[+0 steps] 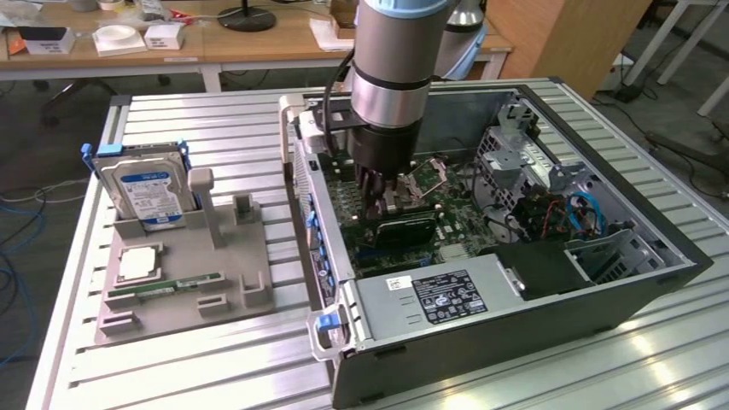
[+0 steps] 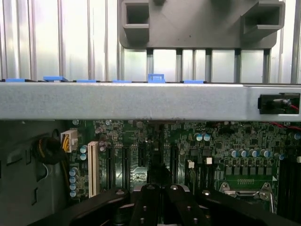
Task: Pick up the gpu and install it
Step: 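Press down on the gpu until it lock into place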
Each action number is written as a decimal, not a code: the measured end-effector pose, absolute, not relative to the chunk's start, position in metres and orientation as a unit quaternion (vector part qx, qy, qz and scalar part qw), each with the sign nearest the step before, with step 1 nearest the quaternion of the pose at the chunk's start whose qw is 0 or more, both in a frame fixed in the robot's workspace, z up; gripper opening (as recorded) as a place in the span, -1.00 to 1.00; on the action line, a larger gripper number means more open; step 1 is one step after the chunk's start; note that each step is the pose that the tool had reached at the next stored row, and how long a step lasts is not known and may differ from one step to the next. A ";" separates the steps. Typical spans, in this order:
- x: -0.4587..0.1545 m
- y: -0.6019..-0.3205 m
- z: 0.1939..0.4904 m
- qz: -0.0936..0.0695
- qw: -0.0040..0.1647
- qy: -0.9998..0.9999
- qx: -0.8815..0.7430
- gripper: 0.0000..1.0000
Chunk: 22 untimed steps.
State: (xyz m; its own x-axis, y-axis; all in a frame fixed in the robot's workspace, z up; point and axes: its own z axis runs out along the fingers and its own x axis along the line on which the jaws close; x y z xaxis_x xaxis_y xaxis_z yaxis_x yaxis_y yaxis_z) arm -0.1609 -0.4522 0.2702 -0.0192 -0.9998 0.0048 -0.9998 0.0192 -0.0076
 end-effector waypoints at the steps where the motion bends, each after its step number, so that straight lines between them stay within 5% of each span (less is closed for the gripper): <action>1: -0.161 -0.452 0.270 -0.004 0.001 0.714 -0.700 -0.80; 22: -0.161 -0.452 0.262 -0.004 0.000 0.714 -0.700 -0.80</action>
